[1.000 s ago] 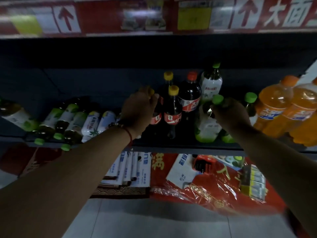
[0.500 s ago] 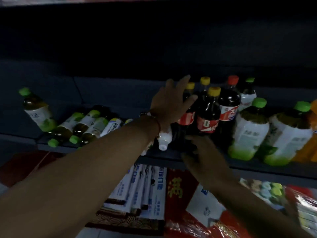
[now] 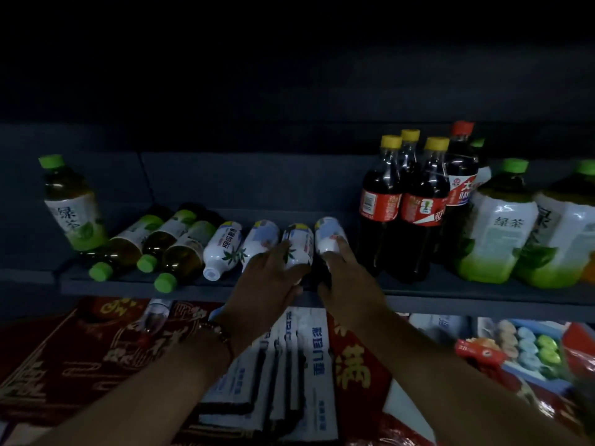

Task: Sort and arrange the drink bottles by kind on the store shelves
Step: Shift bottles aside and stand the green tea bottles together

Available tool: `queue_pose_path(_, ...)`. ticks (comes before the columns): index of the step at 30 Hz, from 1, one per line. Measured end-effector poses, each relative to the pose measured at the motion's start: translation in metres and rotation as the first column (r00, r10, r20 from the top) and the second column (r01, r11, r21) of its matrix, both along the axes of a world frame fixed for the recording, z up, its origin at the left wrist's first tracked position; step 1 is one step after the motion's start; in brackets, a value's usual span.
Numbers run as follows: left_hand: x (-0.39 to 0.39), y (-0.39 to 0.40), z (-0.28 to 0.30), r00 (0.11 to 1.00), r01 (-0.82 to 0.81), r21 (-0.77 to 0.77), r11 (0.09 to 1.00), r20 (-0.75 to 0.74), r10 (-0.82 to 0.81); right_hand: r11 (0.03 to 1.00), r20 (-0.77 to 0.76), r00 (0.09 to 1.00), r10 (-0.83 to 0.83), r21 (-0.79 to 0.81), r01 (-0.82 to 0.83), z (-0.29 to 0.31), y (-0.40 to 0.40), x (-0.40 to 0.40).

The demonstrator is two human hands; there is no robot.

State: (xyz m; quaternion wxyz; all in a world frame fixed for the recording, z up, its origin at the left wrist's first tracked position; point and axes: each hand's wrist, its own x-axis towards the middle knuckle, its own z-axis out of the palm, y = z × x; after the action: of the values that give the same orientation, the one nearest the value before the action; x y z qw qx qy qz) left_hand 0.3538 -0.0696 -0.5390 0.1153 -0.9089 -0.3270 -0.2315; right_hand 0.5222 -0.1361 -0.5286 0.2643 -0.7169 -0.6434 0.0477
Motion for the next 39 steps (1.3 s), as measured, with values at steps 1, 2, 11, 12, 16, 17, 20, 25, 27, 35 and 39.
queue_pose_path(1,-0.001,0.001,0.0,1.0,0.008,0.014,1.0,0.012,-0.008,0.999,-0.002,1.0,-0.019,0.034,0.019,-0.001,0.0,-0.004)
queue_pose_path(2,-0.002,0.004,0.0,1.0,0.022,0.015,1.0,0.012,-0.022,0.998,0.001,0.999,-0.037,0.059,0.037,-0.002,0.0,-0.008)
queue_pose_path(11,-0.022,0.011,0.059,0.939,0.106,-0.01,0.994,0.33,-0.097,0.981,-0.049,0.982,-0.18,0.059,0.182,0.066,-0.016,-0.01)
queue_pose_path(12,-0.024,0.016,0.069,0.945,0.098,0.007,0.995,0.313,-0.095,0.984,-0.086,0.983,-0.164,0.062,0.17,0.08,-0.011,-0.007)
queue_pose_path(16,-0.011,0.027,0.087,0.954,0.169,0.083,0.982,0.238,-0.184,0.986,-0.182,0.969,-0.166,-0.04,0.162,0.121,0.013,-0.004)
queue_pose_path(17,-0.005,0.032,0.087,0.949,0.194,0.047,0.98,0.244,-0.199,0.984,-0.16,0.972,-0.174,-0.056,0.167,0.124,0.019,-0.004)
queue_pose_path(20,0.01,0.048,0.079,0.943,0.195,-0.055,0.979,0.285,-0.172,0.982,-0.044,0.983,-0.179,-0.076,0.175,0.121,0.033,-0.004)
queue_pose_path(25,0.02,0.069,0.061,0.934,0.137,0.061,0.989,0.324,-0.149,0.98,0.052,0.983,-0.174,-0.088,0.178,0.1,0.043,0.003)
queue_pose_path(27,0.019,0.068,0.058,0.923,0.135,0.015,0.991,0.363,-0.131,0.986,0.071,0.984,-0.162,-0.037,0.165,0.091,0.045,0.005)
queue_pose_path(35,-0.057,0.041,0.041,0.98,0.012,-0.056,0.998,0.197,-0.001,0.935,-0.03,0.999,0.013,0.354,-0.002,0.068,-0.018,-0.039)
queue_pose_path(39,-0.111,0.047,0.009,0.969,-0.224,-0.064,0.972,-0.122,0.216,0.938,0.095,0.951,0.294,0.165,-0.306,0.032,-0.002,-0.085)
